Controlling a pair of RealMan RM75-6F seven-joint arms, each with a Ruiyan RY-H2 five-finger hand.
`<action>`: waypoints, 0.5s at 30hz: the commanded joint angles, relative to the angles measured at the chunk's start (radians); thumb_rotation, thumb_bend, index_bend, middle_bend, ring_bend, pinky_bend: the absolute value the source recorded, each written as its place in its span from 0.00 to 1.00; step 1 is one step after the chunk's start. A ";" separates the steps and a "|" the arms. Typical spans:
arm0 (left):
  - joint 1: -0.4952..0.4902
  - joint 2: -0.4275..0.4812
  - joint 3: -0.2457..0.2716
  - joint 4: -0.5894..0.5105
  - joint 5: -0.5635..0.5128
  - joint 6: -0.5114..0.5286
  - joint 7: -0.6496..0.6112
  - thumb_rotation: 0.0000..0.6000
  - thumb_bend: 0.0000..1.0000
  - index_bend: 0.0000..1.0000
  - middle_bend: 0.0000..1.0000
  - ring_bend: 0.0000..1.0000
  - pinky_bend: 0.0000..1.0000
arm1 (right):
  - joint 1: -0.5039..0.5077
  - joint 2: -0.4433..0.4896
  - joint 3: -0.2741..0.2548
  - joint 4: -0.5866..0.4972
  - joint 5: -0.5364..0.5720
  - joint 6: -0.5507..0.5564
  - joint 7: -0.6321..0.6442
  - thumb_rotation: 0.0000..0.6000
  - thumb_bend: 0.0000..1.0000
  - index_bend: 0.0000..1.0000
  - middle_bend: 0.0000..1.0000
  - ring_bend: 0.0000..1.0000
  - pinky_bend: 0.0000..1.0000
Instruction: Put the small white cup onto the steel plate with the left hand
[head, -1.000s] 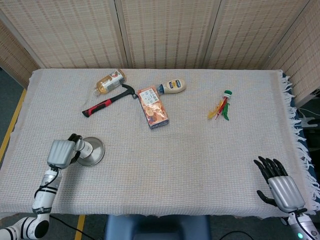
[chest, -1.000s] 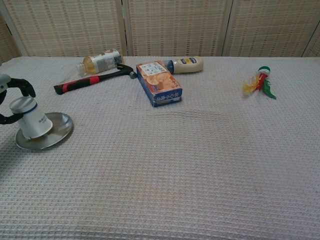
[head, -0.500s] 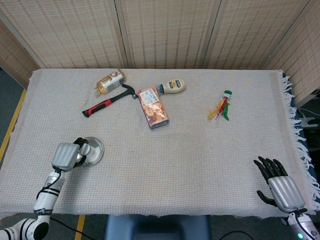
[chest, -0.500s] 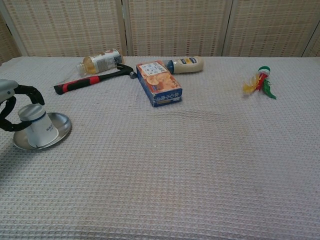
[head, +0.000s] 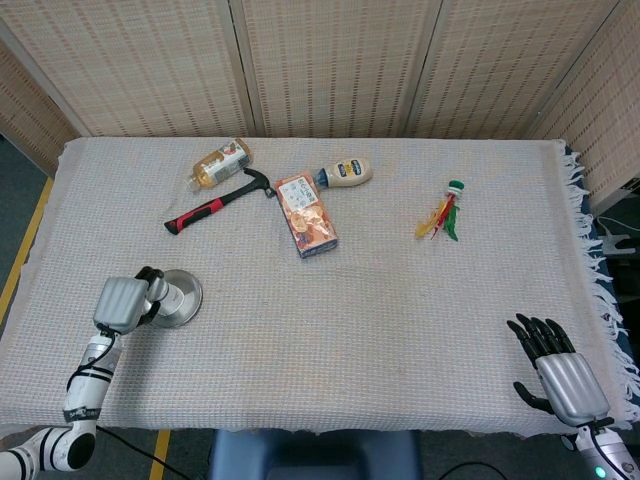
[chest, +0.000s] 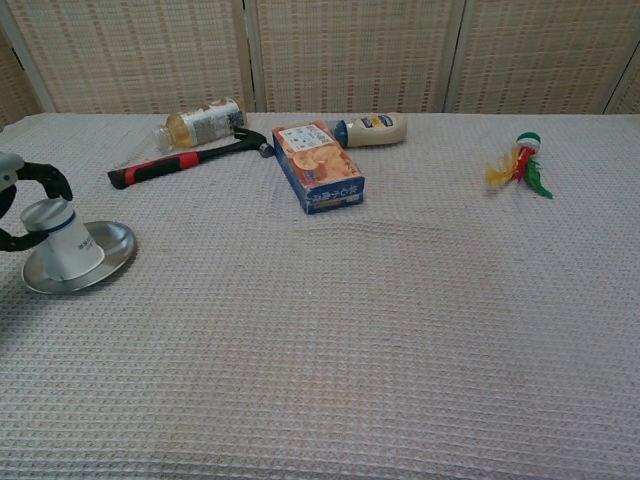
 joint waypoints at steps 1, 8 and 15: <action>0.003 -0.004 -0.004 0.006 0.001 0.006 -0.023 1.00 0.46 0.57 0.72 0.70 0.93 | 0.001 -0.001 -0.001 0.000 0.000 -0.004 -0.001 1.00 0.17 0.00 0.00 0.00 0.00; 0.006 -0.011 -0.007 0.017 0.012 0.030 -0.022 1.00 0.47 0.57 0.72 0.70 0.93 | 0.001 0.000 -0.002 0.000 -0.001 -0.004 -0.001 1.00 0.17 0.00 0.00 0.00 0.00; 0.006 -0.028 -0.019 0.047 -0.003 0.045 0.004 1.00 0.47 0.57 0.72 0.70 0.93 | 0.002 0.000 -0.002 0.000 0.000 -0.005 -0.001 1.00 0.17 0.00 0.00 0.00 0.00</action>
